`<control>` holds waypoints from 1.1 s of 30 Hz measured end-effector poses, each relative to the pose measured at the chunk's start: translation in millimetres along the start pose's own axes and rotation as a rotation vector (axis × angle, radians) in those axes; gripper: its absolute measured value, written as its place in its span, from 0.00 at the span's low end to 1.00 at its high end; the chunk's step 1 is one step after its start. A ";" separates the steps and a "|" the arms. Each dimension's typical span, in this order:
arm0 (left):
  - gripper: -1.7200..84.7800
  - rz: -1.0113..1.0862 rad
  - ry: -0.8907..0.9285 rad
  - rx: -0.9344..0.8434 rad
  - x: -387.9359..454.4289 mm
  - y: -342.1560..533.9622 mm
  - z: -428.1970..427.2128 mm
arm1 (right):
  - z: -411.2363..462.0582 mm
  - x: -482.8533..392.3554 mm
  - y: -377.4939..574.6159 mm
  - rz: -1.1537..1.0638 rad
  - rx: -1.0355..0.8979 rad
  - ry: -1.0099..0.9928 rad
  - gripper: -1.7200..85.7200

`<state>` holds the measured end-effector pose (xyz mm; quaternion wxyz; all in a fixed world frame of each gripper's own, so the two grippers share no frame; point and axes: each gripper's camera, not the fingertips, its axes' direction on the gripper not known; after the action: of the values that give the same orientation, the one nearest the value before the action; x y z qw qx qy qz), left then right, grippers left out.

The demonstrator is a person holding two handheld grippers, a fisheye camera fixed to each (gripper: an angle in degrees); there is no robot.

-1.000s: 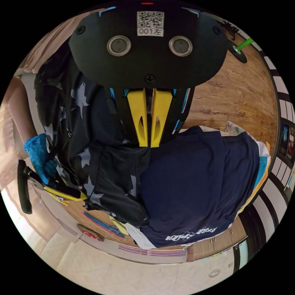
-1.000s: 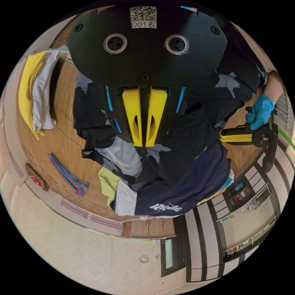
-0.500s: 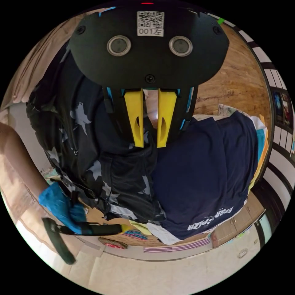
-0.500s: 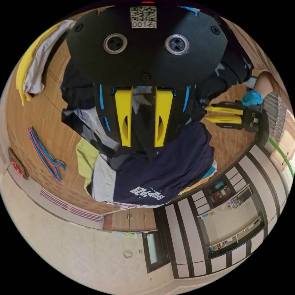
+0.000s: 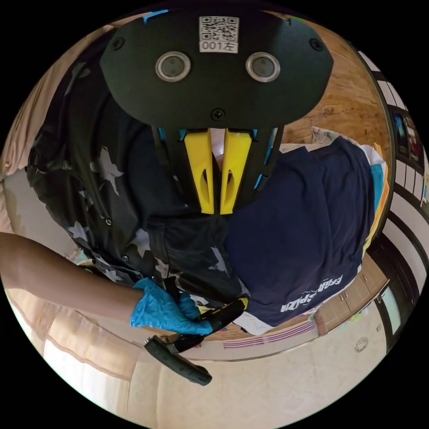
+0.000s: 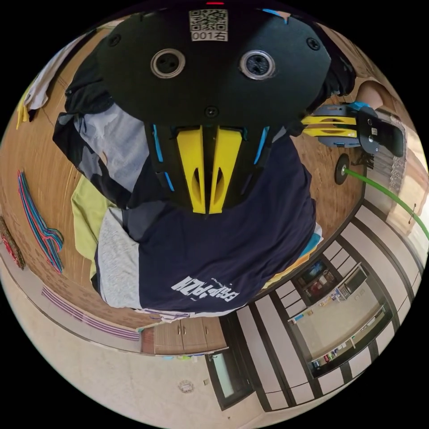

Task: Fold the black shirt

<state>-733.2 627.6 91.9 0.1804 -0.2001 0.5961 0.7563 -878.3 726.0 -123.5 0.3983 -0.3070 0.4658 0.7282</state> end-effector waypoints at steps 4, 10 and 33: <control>0.00 -0.060 -0.032 0.022 -10.9 12.2 -9.9 | 5.9 11.5 -15.8 0.054 0.024 -0.033 0.03; 0.00 -0.125 -0.019 0.008 -21.3 22.5 -4.7 | 31.4 9.7 -38.9 0.054 -0.004 -0.006 0.04; 0.01 -0.089 -0.039 -0.003 -14.6 39.9 -3.0 | 37.7 -8.2 -12.8 -0.038 -0.059 0.014 0.04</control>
<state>-740.8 615.2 131.9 0.2254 -0.2118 0.5818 0.7522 -866.1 761.6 -108.1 0.3995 -0.3323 0.4409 0.7318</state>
